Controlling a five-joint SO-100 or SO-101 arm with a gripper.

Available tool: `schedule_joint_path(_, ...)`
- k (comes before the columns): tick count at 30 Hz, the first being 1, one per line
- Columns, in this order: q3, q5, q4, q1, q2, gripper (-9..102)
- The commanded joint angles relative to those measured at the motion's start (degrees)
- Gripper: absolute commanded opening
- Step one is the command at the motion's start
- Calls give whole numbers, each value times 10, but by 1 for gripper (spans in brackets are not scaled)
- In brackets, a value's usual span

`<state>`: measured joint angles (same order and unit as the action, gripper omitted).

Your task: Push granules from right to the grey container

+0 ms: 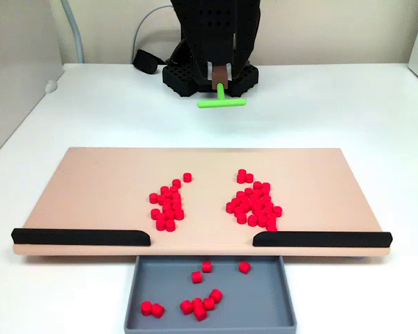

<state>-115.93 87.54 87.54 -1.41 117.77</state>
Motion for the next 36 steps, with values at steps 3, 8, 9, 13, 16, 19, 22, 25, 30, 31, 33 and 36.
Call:
schedule_joint_path(3, 11, -3, -2, 4, 18, 0)
schedule_joint_path(8, 11, -3, -2, 4, 18, 0)
schedule_joint_path(9, 11, -4, -2, 4, 18, 0)
schedule_joint_path(13, 11, -4, -2, 6, 18, 0)
schedule_joint_path(16, 11, 8, -2, 7, 17, 0)
schedule_joint_path(19, 11, 24, -2, 11, 4, 0)
schedule_joint_path(22, 11, 54, -2, 14, 5, 0)
schedule_joint_path(25, 11, 103, 4, 25, 18, 0)
schedule_joint_path(30, 12, 236, -1, 85, 33, 0)
schedule_joint_path(31, 13, 278, -1, 105, 35, 0)
schedule_joint_path(33, 15, 378, -1, 146, 34, 0)
schedule_joint_path(36, 21, 555, -2, 207, 21, 0)
